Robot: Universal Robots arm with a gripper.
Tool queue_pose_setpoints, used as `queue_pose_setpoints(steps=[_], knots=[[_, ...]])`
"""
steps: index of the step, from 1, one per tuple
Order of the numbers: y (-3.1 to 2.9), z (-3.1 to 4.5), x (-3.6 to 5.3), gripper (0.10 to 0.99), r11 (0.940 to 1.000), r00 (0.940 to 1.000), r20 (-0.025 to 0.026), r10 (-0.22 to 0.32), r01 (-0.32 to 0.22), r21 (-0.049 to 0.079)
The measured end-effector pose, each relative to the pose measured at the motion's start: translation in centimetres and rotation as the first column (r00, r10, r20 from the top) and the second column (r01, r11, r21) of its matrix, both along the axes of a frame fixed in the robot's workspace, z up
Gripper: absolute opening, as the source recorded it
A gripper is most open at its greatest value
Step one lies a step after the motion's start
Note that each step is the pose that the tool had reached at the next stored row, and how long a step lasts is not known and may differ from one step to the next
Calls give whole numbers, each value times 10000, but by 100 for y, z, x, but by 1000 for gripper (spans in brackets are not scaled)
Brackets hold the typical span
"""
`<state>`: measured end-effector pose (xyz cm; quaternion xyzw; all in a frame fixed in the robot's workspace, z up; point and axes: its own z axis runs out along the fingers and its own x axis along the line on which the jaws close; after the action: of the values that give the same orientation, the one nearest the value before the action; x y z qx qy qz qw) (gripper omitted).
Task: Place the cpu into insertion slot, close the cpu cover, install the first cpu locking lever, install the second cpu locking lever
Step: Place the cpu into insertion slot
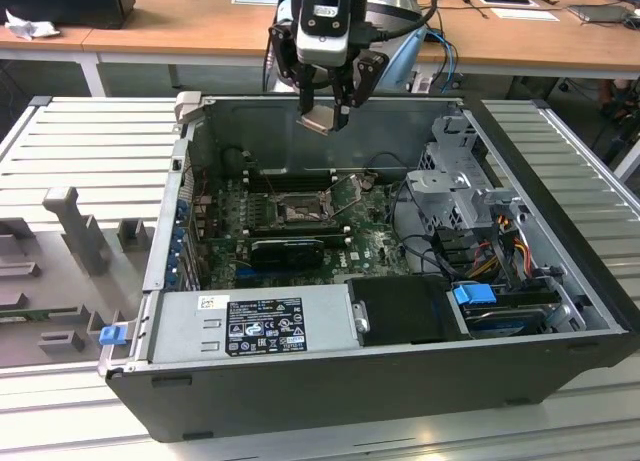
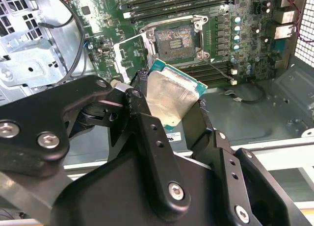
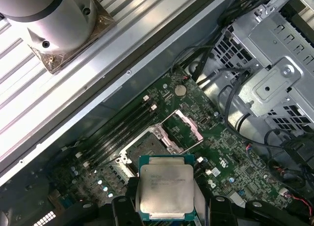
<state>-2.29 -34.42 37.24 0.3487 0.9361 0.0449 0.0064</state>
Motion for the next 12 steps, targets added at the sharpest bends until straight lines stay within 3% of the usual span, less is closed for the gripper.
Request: queue_pose_setpoints(steps=[12], knots=[[0, -9, 0, 525, 9991, 9991, 1, -422, 422, 2]])
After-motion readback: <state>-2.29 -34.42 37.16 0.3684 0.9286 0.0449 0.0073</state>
